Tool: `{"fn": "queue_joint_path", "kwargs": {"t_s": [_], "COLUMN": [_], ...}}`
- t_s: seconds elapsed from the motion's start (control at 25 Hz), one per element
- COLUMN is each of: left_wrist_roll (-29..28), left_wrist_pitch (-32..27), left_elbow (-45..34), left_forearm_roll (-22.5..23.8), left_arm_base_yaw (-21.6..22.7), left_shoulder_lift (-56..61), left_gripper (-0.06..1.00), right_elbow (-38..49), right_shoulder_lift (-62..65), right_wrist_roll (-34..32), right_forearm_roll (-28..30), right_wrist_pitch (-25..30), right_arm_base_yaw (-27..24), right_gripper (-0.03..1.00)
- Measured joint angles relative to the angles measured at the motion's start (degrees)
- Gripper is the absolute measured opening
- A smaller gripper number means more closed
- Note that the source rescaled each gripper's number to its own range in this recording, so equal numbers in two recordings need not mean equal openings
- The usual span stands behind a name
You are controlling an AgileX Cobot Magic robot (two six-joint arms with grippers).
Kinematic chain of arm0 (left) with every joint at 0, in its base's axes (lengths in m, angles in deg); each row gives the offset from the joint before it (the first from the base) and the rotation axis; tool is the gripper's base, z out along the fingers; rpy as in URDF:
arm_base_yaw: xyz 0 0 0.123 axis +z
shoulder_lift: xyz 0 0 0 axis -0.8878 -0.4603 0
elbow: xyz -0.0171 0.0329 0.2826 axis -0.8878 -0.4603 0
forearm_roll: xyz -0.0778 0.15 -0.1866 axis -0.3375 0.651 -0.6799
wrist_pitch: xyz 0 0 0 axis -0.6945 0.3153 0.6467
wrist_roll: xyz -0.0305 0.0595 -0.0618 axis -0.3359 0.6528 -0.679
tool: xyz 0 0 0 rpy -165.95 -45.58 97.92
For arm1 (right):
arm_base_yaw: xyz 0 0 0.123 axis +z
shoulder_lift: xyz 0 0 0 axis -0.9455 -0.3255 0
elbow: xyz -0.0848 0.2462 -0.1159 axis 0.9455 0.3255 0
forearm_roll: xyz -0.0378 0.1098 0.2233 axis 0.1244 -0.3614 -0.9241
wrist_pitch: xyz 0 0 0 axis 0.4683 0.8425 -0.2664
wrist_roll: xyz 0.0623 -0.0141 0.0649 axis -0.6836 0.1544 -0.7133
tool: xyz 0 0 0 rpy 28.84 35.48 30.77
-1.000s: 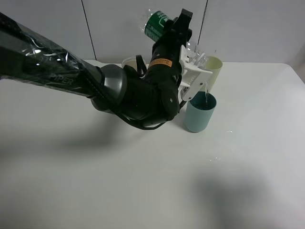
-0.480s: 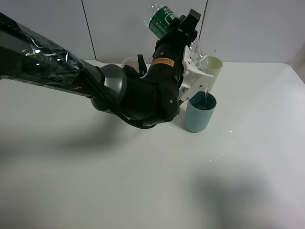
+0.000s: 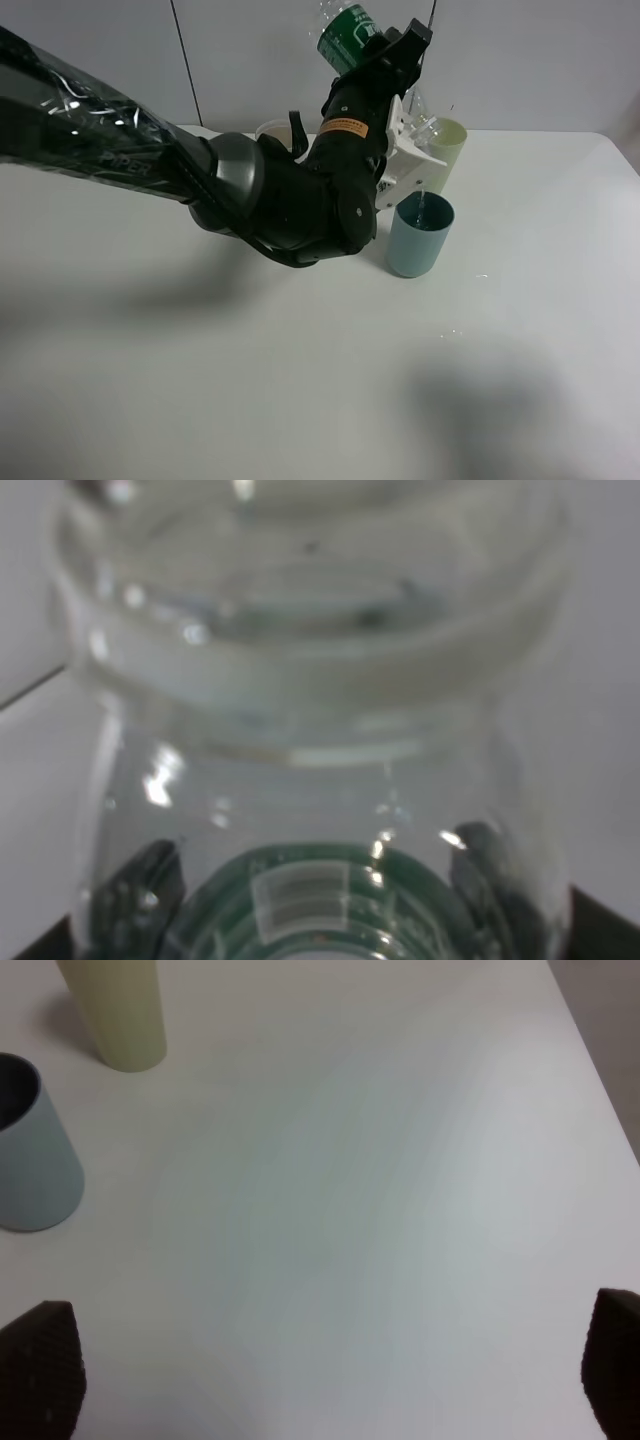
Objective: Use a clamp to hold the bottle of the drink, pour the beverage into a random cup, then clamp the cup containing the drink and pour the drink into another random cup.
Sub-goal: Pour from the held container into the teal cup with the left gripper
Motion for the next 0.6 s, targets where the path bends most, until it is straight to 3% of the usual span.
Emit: {"fn": "queue_joint_path", "kwargs": {"t_s": [0.4,0.6], "left_wrist_roll": [1.8,-4.6], "left_wrist_pitch": [0.0,-0.6], "left_elbow": [0.0,0.0], "left_forearm_roll": [2.7,-3.0], "left_arm_base_yaw": [0.0,-0.1], "left_shoulder_lift": [2.1,2.5], "left_gripper": [0.08,0.08], "right_elbow": [0.0,0.0], "right_shoulder_lift": [0.0,0.0], "right_wrist_roll": [0.0,0.0], "right_forearm_roll": [0.0,0.0], "right_wrist_pitch": [0.0,0.0], "right_arm_base_yaw": [0.0,0.0], "right_gripper": [1.00,1.00]}}
